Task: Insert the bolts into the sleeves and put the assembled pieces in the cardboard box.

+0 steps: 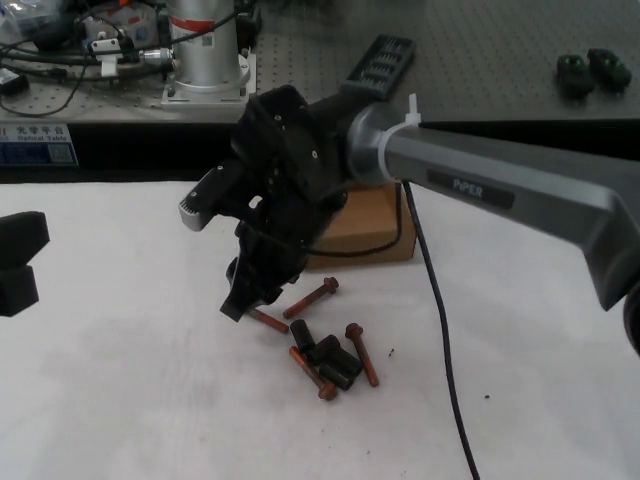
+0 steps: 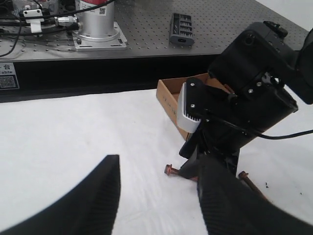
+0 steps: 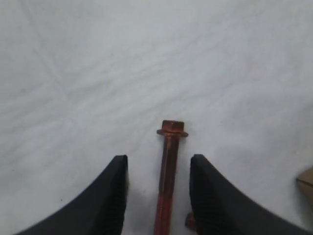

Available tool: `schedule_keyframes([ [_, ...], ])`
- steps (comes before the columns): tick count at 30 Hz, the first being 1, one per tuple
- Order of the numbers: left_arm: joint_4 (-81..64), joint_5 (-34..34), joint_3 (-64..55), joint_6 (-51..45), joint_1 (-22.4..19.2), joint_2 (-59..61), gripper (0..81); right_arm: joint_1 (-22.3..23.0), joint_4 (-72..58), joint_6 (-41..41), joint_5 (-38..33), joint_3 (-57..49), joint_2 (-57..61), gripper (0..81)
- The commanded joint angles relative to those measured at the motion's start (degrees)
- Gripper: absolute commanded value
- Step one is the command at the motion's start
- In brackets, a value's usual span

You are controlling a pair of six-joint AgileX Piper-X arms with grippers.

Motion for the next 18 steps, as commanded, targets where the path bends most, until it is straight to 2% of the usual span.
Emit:
schedule_keyframes([
  [1, -1.0, 0.3, -0.1, 0.9, 0.2, -0.7, 36.8, 0.0, 0.6, -1.7, 1.0, -2.0, 0.8, 31.3],
  [18, -1.0, 0.3, -0.1, 0.9, 0.2, -0.7, 36.8, -0.5, 2.1, -4.0, 4.2, -3.4, 4.3, 31.3],
])
